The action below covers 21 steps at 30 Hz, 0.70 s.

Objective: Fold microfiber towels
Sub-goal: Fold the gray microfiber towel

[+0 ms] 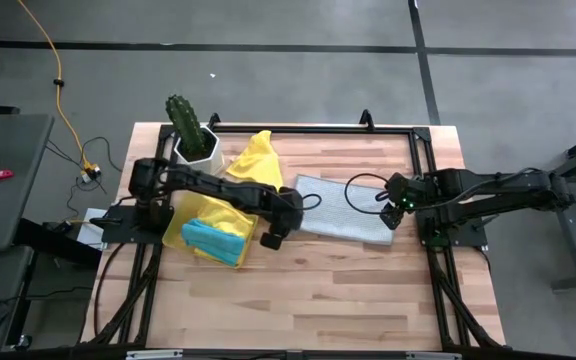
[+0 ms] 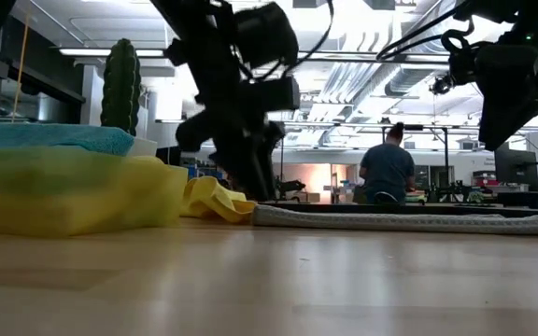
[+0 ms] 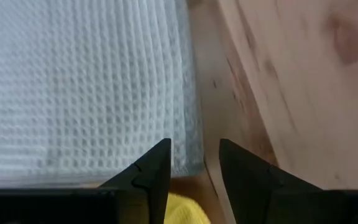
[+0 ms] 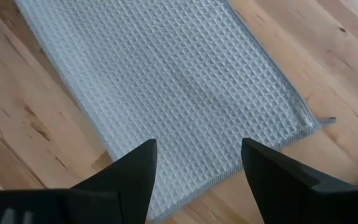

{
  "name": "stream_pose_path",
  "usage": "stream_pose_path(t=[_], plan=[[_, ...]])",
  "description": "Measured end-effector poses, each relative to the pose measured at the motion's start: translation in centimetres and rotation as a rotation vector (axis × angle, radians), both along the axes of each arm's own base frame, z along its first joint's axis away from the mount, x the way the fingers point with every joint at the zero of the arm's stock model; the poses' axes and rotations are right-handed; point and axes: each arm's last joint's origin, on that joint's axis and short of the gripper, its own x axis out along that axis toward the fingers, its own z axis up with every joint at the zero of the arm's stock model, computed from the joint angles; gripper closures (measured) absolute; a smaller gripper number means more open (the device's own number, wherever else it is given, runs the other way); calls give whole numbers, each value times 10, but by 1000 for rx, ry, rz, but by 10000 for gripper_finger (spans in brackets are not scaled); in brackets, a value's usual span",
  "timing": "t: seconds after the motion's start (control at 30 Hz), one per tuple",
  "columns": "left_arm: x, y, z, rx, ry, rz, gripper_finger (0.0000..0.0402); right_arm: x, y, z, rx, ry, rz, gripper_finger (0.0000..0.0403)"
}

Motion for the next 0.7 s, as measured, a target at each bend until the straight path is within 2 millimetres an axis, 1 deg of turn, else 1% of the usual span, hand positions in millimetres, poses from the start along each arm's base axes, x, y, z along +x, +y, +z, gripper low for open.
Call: stream_pose_path(t=[0.1,0.27,0.37,0.47,0.57,0.7], plan=[[-2,0,-9,-30,47,-9,275,0,0,0,10,1,8,178],[-2,-1,-20,-47,91,-14,275,-1,2,0,36,13,97,178],[-1,-1,-25,-52,105,-15,275,0,4,0,74,1,198,178],[-1,-1,-26,-60,108,-18,275,1,8,0,137,-3,353,178],[-1,-1,-26,-64,106,-18,275,2,14,-1,116,5,521,178],[-1,-1,-27,-74,107,4,275,6,24,-5,133,41,625,178]])
